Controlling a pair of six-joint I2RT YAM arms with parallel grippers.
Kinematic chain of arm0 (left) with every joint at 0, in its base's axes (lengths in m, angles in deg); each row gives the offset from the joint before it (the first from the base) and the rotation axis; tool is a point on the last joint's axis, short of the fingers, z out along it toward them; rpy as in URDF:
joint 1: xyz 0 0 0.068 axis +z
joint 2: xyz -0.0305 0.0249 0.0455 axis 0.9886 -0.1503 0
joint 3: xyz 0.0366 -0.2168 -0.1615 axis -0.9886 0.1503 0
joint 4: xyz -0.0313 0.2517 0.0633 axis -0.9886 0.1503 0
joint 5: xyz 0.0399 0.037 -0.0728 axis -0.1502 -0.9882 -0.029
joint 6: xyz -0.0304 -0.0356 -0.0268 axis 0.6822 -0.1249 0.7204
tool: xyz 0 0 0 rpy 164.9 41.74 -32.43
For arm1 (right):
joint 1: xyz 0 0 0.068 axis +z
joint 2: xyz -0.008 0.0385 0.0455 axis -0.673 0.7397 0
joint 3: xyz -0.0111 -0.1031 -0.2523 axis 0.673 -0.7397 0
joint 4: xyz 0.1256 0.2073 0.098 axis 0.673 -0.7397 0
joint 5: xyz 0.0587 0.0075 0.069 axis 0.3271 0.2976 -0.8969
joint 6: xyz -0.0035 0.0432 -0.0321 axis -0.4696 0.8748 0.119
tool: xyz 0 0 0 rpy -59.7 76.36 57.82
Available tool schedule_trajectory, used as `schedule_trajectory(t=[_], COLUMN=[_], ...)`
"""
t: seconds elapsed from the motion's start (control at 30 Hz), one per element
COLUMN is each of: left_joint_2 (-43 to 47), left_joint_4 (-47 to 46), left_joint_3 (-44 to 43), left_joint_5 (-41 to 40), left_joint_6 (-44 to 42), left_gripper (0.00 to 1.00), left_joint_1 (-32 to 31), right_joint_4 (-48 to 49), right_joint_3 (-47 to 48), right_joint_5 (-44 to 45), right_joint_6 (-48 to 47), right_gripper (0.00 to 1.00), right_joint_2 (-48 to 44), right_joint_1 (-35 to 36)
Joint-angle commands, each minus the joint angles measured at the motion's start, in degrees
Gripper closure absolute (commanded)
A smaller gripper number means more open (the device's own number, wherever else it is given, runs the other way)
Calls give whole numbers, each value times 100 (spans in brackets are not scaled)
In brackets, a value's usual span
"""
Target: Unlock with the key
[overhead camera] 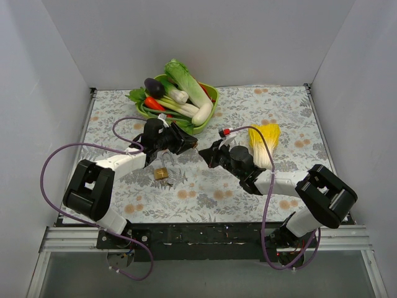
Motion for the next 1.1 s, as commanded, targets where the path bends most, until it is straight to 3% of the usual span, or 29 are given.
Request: schedule_trajectory(t=[0.0, 1.07], left_joint_2=[367, 481], left_joint_4=[-195, -283], left_joint_3=[35, 106], left_joint_5=[125, 117], left_joint_6=[31, -4], left_gripper=[98, 99], left_joint_1=[24, 24], right_joint_4=[372, 460], right_joint_3=[271, 359], right_joint_5=[226, 199], right_joint_6=[-137, -23], right_gripper=[99, 99], right_joint_2=[11, 11], right_joint_1=[20, -24])
